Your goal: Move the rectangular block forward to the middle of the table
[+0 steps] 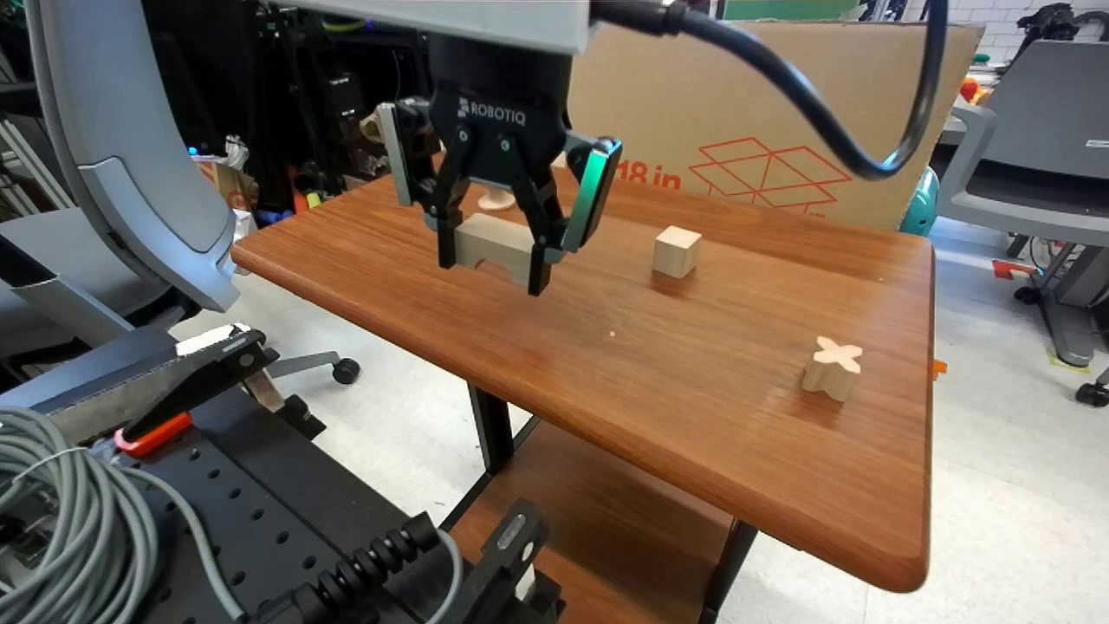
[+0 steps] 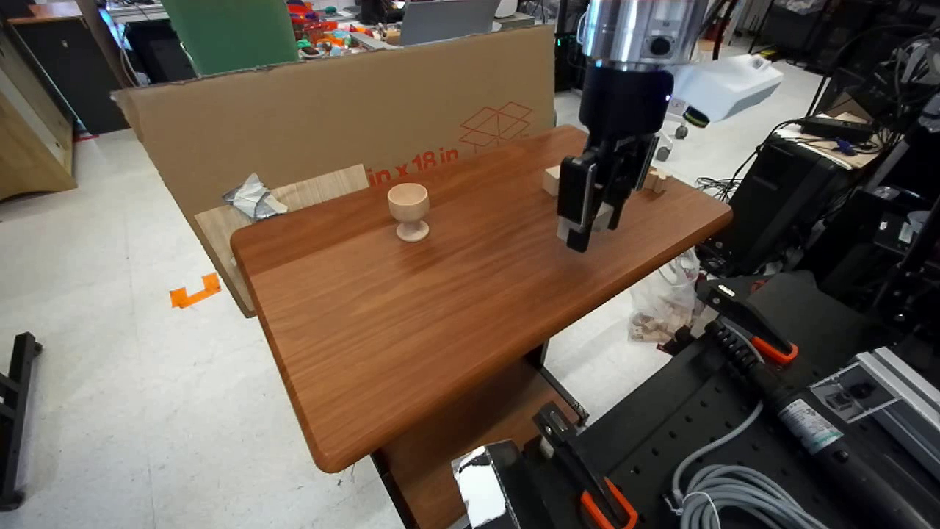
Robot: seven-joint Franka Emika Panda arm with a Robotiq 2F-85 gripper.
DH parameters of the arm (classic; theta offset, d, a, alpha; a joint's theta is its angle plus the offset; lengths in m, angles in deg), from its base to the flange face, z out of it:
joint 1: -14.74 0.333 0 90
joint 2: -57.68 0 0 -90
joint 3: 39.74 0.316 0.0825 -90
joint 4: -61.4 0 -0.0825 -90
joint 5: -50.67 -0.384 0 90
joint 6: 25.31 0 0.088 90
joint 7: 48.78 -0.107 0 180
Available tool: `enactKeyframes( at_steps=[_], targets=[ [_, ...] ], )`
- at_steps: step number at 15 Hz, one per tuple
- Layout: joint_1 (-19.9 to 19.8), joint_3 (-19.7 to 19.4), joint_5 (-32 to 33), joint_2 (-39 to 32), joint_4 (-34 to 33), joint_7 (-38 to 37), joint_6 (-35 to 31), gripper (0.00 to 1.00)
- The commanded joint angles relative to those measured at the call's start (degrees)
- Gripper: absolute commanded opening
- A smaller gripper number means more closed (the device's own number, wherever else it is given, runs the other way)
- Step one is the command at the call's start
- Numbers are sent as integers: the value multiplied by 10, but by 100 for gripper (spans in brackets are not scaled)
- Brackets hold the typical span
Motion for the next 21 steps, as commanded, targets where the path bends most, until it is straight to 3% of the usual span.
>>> enactKeyframes(
  at_steps=[1, 6, 7, 8, 10, 17, 21],
  targets=[
    [34, -25, 38, -44, -6, -96, -62, 43],
    [76, -60, 101, -85, -17, -217, -85, 43],
    [85, -65, 112, -82, -18, -237, -77, 55],
    [87, -66, 113, -76, -18, -245, -69, 92],
    [88, -65, 109, -53, -8, -252, -58, 98],
    [87, -59, 101, 62, 2, -272, -14, 100],
    [80, -55, 109, 143, -27, -304, 65, 100]
  ],
)
